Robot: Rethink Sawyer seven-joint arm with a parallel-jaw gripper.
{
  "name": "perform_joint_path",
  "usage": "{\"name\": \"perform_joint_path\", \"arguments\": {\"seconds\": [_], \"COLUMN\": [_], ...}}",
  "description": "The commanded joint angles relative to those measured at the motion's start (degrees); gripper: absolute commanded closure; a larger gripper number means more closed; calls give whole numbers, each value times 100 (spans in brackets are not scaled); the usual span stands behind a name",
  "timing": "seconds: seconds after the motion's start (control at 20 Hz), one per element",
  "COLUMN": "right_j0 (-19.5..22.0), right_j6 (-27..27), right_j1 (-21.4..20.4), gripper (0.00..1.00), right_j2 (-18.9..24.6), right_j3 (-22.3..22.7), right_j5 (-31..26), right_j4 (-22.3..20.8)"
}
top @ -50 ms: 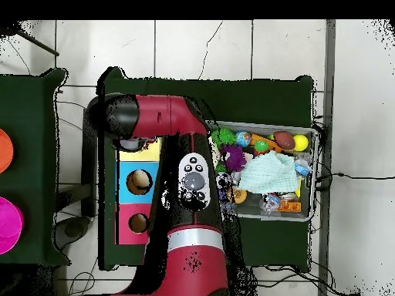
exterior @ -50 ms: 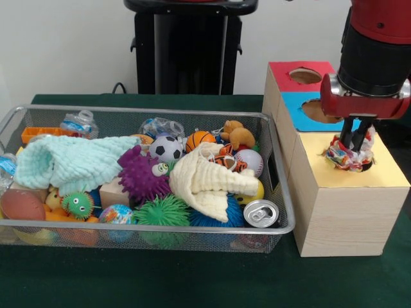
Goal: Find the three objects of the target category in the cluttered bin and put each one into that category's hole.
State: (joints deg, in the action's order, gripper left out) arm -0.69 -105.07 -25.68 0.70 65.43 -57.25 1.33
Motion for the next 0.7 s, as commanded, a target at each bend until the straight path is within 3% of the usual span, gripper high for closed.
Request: {"name": "perform_joint_path", "arguments": {"seconds": [0.05, 0.7], "right_j0": [36, -4], "right_j6": [-560, -680], "right_j1": [455, 636], "gripper": [100, 100], "right_j2": [74, 52], "right_j3": [132, 92], "right_j5": [379, 653], "right_j4": [-298, -292]}}
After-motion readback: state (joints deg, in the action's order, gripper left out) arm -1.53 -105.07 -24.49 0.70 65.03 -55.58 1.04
